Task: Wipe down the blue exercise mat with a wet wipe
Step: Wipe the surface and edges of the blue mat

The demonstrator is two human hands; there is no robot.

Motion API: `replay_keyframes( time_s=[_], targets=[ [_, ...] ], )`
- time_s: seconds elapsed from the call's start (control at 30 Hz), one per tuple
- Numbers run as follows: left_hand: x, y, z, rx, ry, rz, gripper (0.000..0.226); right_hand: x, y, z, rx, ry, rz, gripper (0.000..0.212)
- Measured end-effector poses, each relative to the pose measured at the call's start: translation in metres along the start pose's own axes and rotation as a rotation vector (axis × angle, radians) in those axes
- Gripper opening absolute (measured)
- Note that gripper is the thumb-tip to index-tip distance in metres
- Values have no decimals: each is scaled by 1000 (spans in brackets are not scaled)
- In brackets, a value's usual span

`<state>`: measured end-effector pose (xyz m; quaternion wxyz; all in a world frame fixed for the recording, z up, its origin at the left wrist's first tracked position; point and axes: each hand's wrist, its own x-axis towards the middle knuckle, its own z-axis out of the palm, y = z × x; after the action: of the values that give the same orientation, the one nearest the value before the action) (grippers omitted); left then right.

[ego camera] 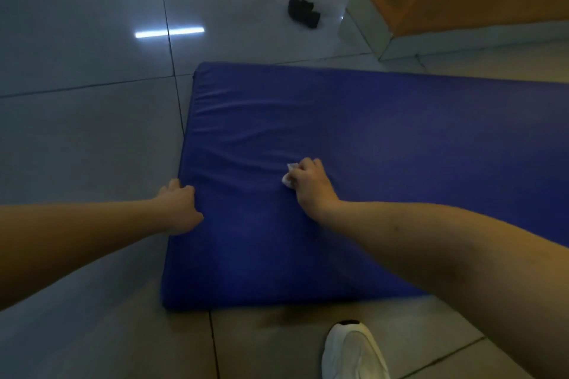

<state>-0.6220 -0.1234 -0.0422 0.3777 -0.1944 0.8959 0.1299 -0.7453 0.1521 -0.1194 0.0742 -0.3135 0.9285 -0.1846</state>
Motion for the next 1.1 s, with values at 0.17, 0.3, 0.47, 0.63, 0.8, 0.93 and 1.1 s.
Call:
replay_keyframes(
  time_s=[0.17, 0.3, 0.47, 0.63, 0.8, 0.93, 1.1],
  targets=[
    [3, 3, 0, 3, -2, -9, 61, -21, -39, -3, 124, -53, 143, 11],
    [3, 4, -2, 10, -3, -14, 61, -70, -53, -8, 189, -159, 12, 36],
    [4, 0, -2, 11, -13, -9, 62, -123, -54, -6, 28, -412, -474, 38],
    [4, -2, -2, 1, -19, -3, 63, -77, -32, -14, 104, -464, -502, 29],
    [2, -3, -3, -3, -11, 7, 61, -17, -25, -32, 93, -101, 87, 46],
    [1, -5, -4, -8, -10, 13, 62, -6, -33, -31, 87, -39, 244, 41],
    [2, -4, -4, -17, -3, 21, 64, -61, -84, -6, 361, -364, 188, 14]
  ],
)
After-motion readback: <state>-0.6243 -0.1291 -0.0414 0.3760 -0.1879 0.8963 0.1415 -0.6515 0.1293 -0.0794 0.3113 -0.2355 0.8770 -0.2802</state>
